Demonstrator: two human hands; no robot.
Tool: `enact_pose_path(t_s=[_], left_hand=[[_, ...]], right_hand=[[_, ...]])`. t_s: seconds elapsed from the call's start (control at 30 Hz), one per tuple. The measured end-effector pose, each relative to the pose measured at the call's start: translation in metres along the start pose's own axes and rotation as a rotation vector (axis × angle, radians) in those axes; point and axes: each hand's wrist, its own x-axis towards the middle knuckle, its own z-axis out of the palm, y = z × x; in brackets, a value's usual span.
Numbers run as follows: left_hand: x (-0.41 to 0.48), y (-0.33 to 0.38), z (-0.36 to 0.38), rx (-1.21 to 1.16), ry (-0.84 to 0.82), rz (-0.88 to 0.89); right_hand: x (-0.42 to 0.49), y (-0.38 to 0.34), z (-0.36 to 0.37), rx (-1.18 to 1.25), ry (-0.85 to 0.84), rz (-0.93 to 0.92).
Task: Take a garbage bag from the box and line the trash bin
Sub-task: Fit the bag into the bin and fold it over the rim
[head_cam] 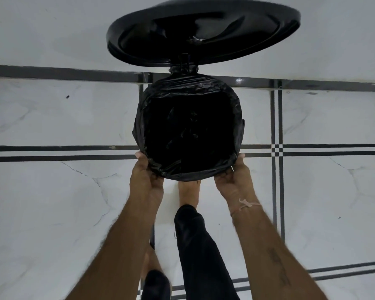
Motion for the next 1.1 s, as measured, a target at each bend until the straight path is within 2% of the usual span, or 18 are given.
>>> enact_pose_path(t_s=[0.1, 0.2, 0.3, 0.43, 0.53, 0.63, 0.73, 0.8, 0.9, 1.0, 1.1], left_hand=[[-0.008, -0.012, -0.005, -0.064, 0.042, -0.069], [-0.022, -0.027, -0.001, -0.131, 0.071, -0.224], [-0.025, -0.031, 0.008, -0.278, 0.128, -0.231], [-0.018, -0.034, 0.012, -0.369, 0.163, -0.201], [-0.029, -0.047, 0.013, -0.371, 0.155, -0.241], [-0.033, -0.052, 0.01, -0.223, 0.139, -0.284], [-0.023, -0.054, 0.005, -0.261, 0.114, -0.289], [-0.02, -0.057, 0.0, -0.33, 0.099, -0.23], [-0.017, -0.059, -0.006, -0.426, -0.052, -0.286], [-0.014, -0.044, -0.008, -0.429, 0.019, -0.167], [0.0, -0.028, -0.012, -0.288, 0.019, -0.096]], right_hand=[[-0.011, 0.013, -0.003, 0.038, 0.025, 0.025], [-0.038, 0.024, -0.001, 0.108, 0.058, 0.151], [-0.047, 0.03, 0.005, 0.22, 0.063, 0.211], [-0.036, 0.041, 0.003, 0.293, 0.057, 0.162], [-0.029, 0.06, -0.006, 0.225, 0.042, 0.14], [-0.032, 0.069, -0.01, 0.088, 0.05, 0.168], [-0.027, 0.067, -0.006, 0.12, 0.04, 0.197], [-0.023, 0.067, -0.003, 0.174, 0.041, 0.189], [-0.017, 0.06, -0.004, 0.249, 0.091, 0.193], [-0.028, 0.034, -0.002, 0.286, 0.064, 0.16], [-0.022, 0.016, -0.001, 0.192, 0.031, 0.104]])
